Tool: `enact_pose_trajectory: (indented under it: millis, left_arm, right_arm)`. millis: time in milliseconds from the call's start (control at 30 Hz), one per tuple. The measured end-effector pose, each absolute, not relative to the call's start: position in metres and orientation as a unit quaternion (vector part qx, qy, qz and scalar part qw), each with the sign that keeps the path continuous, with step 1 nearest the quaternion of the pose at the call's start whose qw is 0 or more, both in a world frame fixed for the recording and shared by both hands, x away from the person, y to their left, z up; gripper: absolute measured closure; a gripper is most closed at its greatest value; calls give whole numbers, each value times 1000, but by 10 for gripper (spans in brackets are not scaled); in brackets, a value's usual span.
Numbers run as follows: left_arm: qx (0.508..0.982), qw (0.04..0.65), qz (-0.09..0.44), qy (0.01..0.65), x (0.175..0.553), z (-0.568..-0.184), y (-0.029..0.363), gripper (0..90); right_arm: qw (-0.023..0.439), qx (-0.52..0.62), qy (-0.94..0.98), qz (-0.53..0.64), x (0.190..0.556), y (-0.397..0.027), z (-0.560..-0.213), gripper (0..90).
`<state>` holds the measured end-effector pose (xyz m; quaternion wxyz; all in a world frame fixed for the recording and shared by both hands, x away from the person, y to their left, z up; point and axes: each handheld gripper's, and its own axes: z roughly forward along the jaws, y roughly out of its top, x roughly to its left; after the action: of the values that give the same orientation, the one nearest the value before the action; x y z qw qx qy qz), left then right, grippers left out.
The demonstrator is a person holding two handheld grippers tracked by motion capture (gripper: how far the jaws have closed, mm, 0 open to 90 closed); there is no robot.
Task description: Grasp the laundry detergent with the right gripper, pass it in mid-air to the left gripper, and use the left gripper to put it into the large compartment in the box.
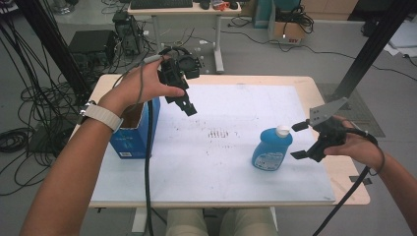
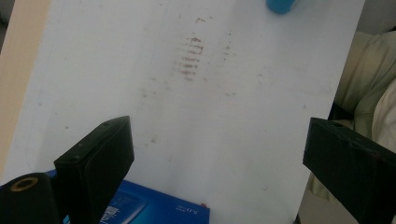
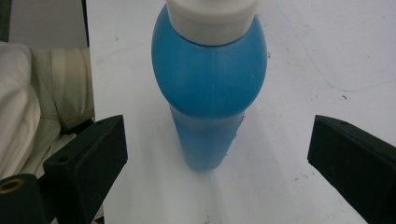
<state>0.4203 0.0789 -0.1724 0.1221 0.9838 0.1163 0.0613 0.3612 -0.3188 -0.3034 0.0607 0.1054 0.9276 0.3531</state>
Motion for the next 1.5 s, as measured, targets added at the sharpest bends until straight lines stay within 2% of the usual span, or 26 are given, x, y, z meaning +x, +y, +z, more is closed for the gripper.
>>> enact_pose_trajectory:
  millis: [1500]
  left_arm:
    - [984, 119, 65, 119, 420, -173, 80, 90]
  right_arm:
    - [56, 101, 928, 353, 361, -316, -302, 53]
